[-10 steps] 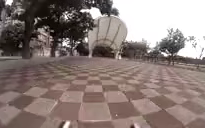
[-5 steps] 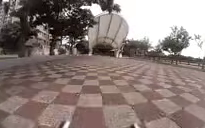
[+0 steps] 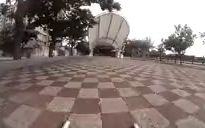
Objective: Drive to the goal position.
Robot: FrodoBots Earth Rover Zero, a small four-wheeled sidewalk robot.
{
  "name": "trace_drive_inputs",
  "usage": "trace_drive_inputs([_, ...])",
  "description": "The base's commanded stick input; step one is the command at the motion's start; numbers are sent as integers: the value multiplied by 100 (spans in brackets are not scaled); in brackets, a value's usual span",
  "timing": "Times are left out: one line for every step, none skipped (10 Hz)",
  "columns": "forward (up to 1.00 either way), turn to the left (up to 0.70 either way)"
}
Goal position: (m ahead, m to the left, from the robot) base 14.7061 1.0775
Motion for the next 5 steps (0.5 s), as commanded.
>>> trace_drive_inputs([100,35])
trace_drive_inputs([100,19])
trace_drive_inputs([100,8])
trace_drive_inputs([100,1])
trace_drive_inputs([100,0])
